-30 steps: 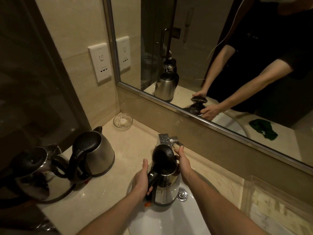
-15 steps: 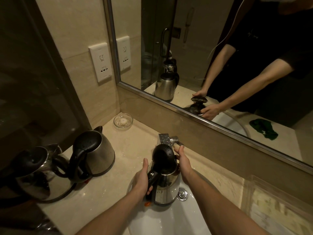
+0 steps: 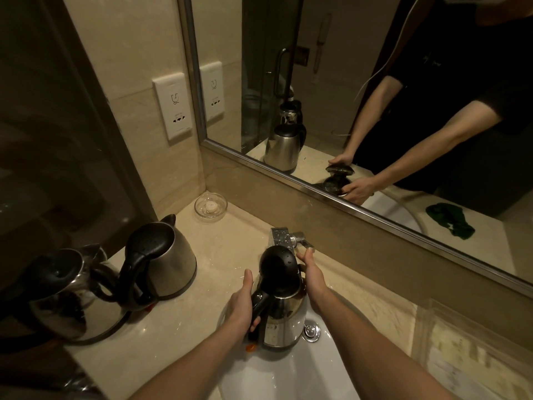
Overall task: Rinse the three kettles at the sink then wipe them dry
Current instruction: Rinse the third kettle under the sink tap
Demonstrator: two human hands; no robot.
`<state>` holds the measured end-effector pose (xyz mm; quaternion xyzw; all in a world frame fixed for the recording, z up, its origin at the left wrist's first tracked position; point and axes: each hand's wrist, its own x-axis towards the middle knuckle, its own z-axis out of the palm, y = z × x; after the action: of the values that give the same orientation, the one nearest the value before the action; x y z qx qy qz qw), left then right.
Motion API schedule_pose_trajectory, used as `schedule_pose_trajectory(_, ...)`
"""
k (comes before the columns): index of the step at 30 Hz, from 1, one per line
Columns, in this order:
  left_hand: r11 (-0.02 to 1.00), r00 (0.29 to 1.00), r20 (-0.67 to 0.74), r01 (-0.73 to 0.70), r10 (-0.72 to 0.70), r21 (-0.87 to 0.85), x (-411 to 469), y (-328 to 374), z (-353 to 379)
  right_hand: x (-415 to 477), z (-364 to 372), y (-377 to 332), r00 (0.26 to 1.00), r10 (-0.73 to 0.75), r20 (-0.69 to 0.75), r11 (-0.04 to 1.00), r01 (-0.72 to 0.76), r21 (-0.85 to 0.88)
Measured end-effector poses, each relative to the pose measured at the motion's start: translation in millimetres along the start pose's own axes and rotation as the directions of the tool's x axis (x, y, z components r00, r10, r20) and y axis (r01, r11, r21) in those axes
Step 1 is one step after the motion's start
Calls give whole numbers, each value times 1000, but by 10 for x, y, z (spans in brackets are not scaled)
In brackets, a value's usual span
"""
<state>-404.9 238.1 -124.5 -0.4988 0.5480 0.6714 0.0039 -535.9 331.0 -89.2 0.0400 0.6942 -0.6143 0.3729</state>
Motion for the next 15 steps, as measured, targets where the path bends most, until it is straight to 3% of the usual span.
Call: schedule_pose_trajectory(15,1000,1000,7,-3,3,-6,10,15,13,25,-12,2,1000,-2,9,1000,2,-16)
